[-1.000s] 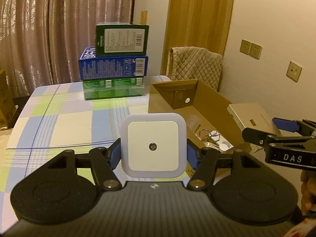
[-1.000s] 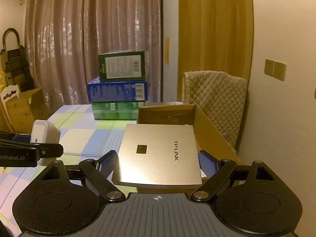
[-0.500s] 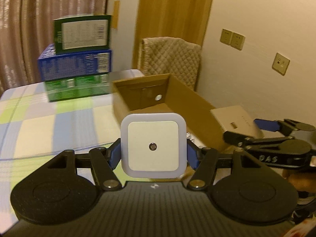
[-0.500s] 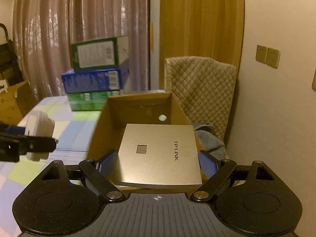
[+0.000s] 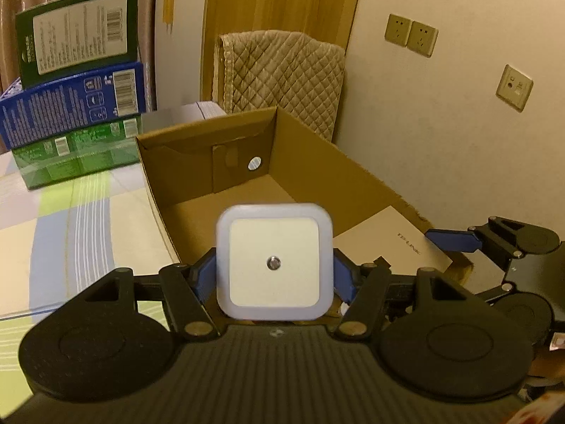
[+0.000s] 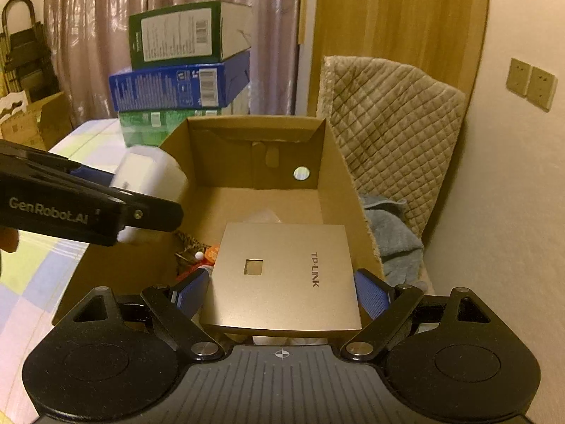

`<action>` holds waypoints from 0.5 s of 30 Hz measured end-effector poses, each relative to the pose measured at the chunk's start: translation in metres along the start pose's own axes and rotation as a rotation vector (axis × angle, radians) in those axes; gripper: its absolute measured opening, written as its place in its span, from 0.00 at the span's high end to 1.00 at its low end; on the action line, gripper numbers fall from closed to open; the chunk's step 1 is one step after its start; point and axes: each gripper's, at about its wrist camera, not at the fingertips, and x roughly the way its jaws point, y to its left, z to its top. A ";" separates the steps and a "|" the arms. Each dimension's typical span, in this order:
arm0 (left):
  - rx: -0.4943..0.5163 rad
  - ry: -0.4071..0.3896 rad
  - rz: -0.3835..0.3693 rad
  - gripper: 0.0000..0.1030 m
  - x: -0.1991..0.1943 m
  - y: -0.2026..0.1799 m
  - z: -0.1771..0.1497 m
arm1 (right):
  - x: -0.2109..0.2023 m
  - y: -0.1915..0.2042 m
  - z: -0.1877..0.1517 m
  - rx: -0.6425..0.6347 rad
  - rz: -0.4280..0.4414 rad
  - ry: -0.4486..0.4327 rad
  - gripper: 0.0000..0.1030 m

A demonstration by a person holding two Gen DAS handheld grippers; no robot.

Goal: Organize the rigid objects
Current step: 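Open both tools to drop the night light and router plate into the box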

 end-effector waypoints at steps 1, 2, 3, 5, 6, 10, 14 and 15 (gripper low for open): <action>-0.001 0.002 0.007 0.32 0.001 0.001 0.001 | 0.003 0.000 0.000 -0.001 0.000 0.004 0.17; -0.005 -0.002 0.013 0.30 0.000 0.003 0.001 | 0.006 0.000 0.001 -0.001 0.000 0.009 0.17; -0.009 -0.012 0.011 0.28 -0.002 0.005 0.000 | 0.008 0.000 0.002 0.002 0.004 0.012 0.17; -0.015 -0.020 0.024 0.24 -0.007 0.008 0.000 | 0.011 0.000 0.003 0.008 0.011 0.010 0.17; -0.015 -0.023 0.032 0.24 -0.009 0.008 0.001 | 0.012 0.001 0.005 0.007 0.011 0.006 0.17; -0.033 -0.038 0.051 0.19 -0.027 0.012 0.003 | 0.014 0.002 0.008 0.032 0.043 0.001 0.17; -0.054 -0.056 0.076 0.17 -0.047 0.016 0.000 | 0.006 0.001 0.011 0.060 0.030 -0.011 0.16; -0.061 -0.055 0.079 0.17 -0.053 0.017 -0.002 | 0.001 0.001 0.011 0.062 0.028 -0.018 0.16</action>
